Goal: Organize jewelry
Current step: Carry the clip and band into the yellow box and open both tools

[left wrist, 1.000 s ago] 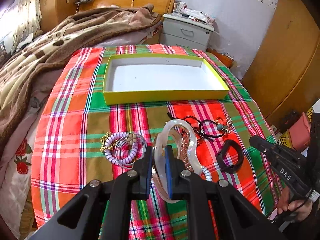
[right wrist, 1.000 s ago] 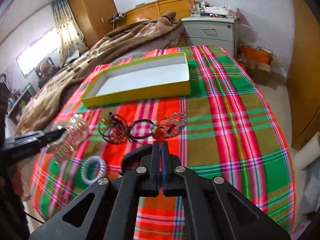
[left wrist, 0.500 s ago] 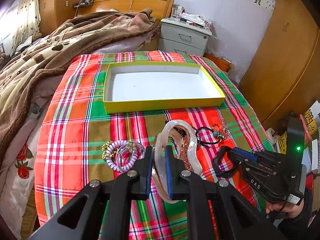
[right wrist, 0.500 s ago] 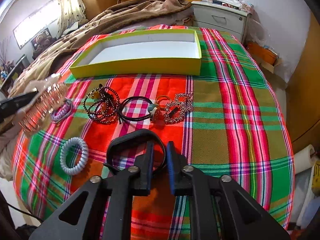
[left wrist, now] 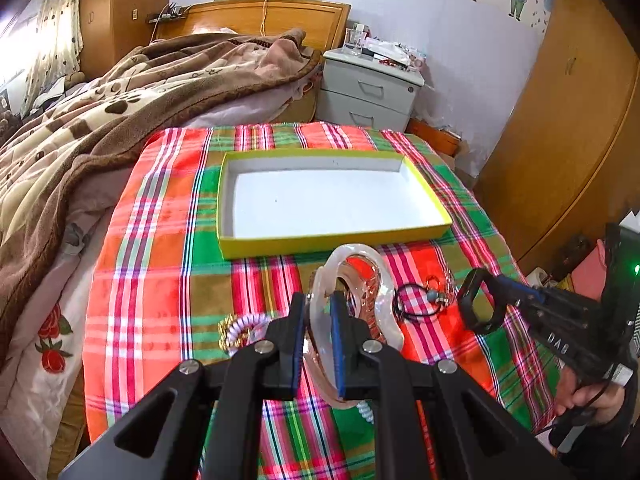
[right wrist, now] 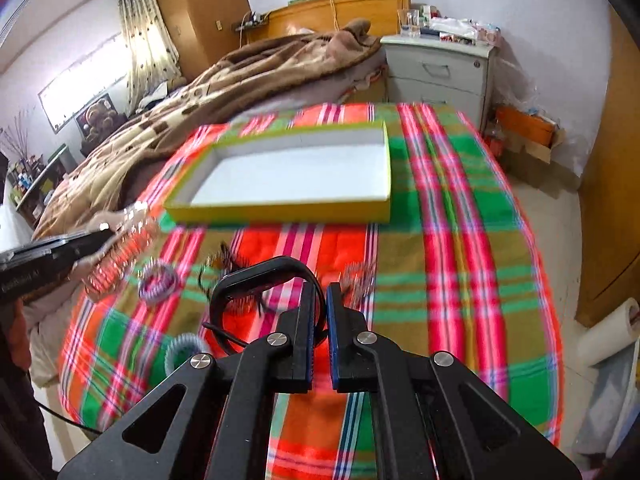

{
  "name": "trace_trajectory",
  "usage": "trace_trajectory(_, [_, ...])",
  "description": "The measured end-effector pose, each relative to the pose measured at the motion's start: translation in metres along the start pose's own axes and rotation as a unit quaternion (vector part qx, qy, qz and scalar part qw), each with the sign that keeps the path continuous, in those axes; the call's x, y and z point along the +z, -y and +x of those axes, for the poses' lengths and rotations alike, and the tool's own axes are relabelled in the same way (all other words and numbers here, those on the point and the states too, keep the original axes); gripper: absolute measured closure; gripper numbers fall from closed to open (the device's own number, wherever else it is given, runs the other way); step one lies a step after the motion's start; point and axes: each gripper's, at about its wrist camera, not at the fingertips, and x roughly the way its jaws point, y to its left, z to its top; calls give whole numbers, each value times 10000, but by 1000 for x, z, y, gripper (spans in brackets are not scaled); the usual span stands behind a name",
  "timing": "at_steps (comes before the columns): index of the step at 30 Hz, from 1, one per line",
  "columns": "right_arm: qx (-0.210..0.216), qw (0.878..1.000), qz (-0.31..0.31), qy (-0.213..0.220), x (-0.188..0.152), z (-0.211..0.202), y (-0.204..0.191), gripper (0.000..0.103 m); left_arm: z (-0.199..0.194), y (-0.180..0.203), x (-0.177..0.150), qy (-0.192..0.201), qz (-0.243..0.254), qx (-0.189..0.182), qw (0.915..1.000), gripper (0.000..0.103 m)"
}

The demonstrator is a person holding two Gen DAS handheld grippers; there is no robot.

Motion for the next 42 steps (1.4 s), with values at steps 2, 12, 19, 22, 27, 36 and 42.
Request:
trace_trajectory(2, [-53, 9999, 4, 115, 14, -2, 0, 98, 1, -1, 7, 31, 31, 44, 10000, 90])
trace_trajectory(12, [-115, 9993, 187, 305, 75, 17, 12, 98, 21, -18, 54, 158, -36, 6, 9999, 90])
trace_trajectory(19, [-304, 9989, 302, 162, 109, 58, 24, 98, 65, -36, 89, 78, -208, 78, 9997, 90])
trace_trajectory(22, [-387, 9987, 327, 79, 121, 78, 30, 98, 85, -44, 98, 9, -267, 124, 9996, 90])
trace_trajectory(27, [-505, 9979, 402, -82, 134, 109, 41, 98, 121, -57, 110, -196, -385, 197, 9989, 90])
trace_trajectory(36, [-688, 9969, 277, -274, 146, 147, 41, 98, 159, -62, 124, -303, -312, 270, 9987, 90])
trace_trajectory(42, [-873, 9957, 83, -290, 146, 158, 36, 98, 174, -63, 126, -370, -161, 294, 9988, 90])
